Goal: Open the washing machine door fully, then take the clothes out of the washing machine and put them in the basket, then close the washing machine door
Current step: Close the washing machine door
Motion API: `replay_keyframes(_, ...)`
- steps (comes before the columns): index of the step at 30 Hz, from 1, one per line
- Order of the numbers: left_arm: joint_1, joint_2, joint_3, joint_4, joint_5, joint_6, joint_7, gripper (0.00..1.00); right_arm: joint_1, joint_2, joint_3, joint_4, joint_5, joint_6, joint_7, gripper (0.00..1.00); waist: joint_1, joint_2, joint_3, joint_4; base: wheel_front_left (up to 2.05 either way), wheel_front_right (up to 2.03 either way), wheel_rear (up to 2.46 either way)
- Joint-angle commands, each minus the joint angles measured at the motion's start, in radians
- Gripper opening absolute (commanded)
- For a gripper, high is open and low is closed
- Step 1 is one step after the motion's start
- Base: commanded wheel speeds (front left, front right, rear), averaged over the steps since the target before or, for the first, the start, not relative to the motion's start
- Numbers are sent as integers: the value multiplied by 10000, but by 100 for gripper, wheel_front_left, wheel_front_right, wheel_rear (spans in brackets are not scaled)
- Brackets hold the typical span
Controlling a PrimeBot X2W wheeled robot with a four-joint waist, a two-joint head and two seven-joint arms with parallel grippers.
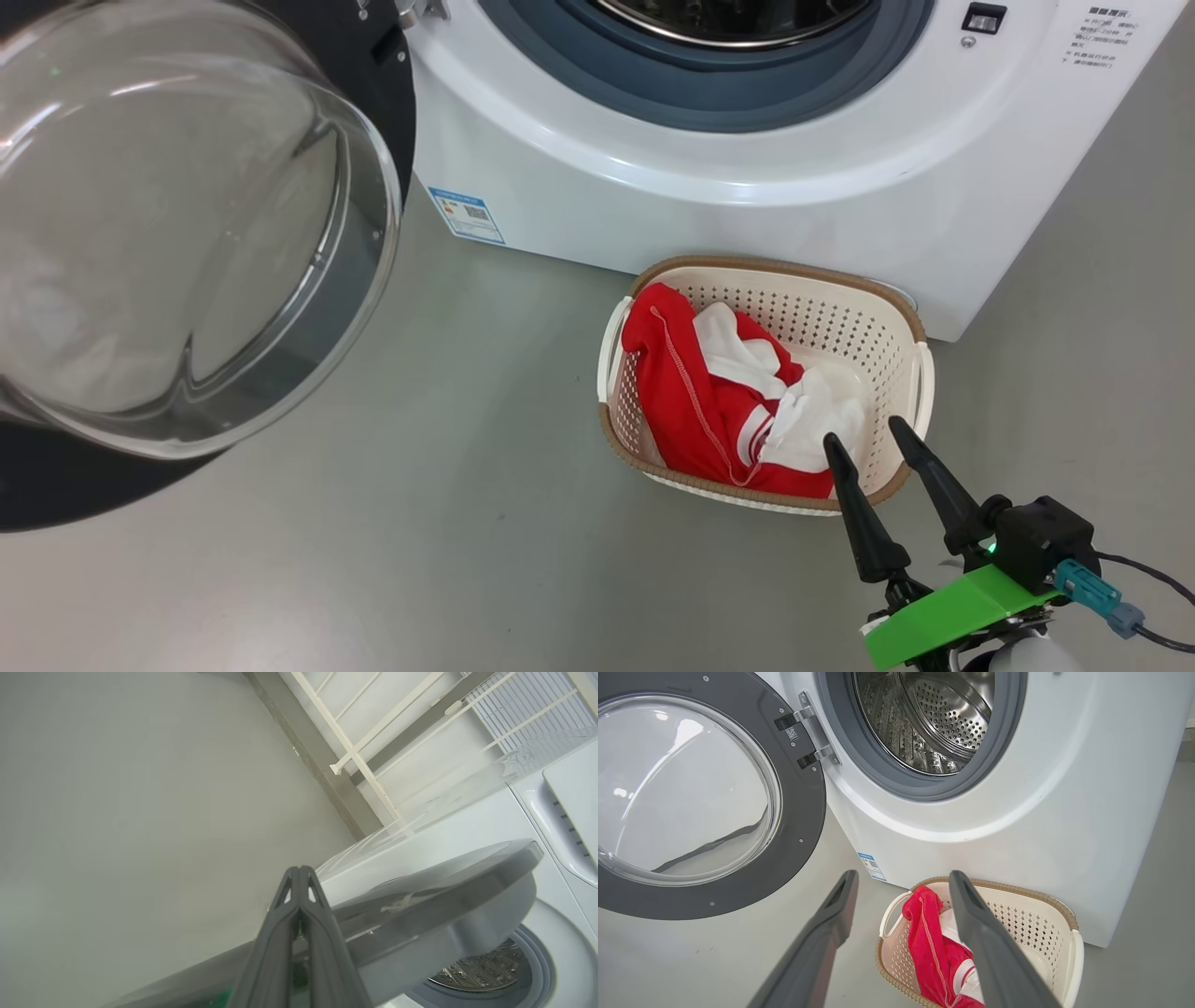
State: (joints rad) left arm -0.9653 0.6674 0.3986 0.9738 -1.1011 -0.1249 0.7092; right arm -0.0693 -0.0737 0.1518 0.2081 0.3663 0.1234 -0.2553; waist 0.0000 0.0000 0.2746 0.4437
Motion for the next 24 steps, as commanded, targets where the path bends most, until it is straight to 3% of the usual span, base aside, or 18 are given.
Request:
replay_keyframes(1, 383, 752, 51, -376, -237, -57, 489, 0, -179, 15, 240, -246, -100, 73, -65, 100, 0, 0, -77, 1, 0, 0, 0)
replay_keyframes(14, 1903, 535, -633, -2734, -1264, -57, 2558, 0, 251, -66, 98, -378, -306, 73, -65, 100, 0, 0, -709, -32, 0, 0, 0)
replay_keyframes(24, 3088, 521, -836, -4440, -1916, -57, 3065, 0, 617, -250, -84, -583, -814, 73, -65, 100, 0, 0, -1120, -180, 0, 0, 0)
